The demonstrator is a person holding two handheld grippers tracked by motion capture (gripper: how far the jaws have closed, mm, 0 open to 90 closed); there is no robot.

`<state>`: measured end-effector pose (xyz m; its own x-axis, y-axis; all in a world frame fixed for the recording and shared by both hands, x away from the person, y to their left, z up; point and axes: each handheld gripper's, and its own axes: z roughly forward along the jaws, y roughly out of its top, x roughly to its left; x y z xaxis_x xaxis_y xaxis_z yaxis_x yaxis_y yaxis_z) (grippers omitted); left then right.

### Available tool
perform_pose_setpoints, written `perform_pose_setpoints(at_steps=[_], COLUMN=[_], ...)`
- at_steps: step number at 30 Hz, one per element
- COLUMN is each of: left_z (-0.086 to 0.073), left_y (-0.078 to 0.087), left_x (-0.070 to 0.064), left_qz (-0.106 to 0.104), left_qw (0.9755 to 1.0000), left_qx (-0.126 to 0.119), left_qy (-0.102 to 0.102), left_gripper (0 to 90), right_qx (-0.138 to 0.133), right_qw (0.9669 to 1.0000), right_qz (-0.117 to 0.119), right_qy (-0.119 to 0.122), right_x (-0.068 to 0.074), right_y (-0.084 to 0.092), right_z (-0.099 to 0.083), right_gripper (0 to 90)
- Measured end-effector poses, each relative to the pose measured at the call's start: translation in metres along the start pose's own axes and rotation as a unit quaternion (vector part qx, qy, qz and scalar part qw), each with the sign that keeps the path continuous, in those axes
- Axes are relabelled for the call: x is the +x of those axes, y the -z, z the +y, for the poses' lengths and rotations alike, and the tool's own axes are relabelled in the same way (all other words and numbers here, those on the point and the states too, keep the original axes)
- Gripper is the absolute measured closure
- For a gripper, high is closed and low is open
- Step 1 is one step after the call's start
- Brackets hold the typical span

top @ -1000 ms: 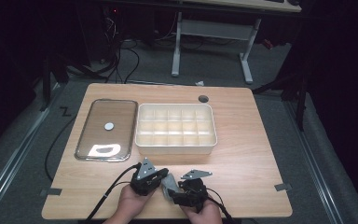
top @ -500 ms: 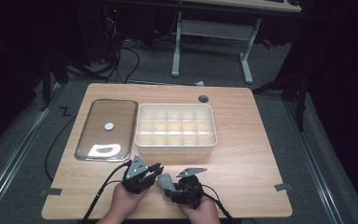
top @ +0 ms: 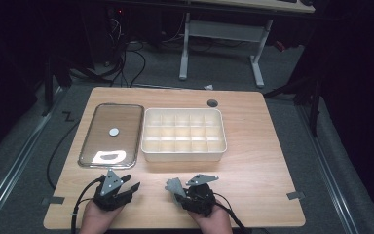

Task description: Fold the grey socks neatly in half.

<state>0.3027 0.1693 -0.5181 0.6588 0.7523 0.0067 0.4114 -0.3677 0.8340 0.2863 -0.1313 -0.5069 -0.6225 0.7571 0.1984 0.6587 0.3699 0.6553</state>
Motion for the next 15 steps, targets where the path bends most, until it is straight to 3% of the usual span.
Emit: perform_pose_setpoints(at_steps=[3,8,15], left_z=[-0.001,-0.002,-0.003], left_y=[0.000,-0.002,-0.003], left_x=[0.002,0.001,0.003], left_qz=[0.000,0.000,-0.003], left_qw=[1.0000,1.0000,1.0000], left_qx=[-0.001,0.006,0.000], left_qy=[0.007,0.002,0.005], left_gripper=[50.0,46.4,37.7], right_qx=[-0.016,-0.026,-0.027], right_qw=[0.9997,0.9989,0.9973], right_qz=[-0.009,-0.031,-0.062], right_qy=[-0.014,-0.026,-0.028], right_x=[-0.008,-0.025,-0.042], right_y=[0.007,0.016,0.032], right_z=[-0.001,-0.005,-0.012], right_gripper=[67.8,67.7,67.6])
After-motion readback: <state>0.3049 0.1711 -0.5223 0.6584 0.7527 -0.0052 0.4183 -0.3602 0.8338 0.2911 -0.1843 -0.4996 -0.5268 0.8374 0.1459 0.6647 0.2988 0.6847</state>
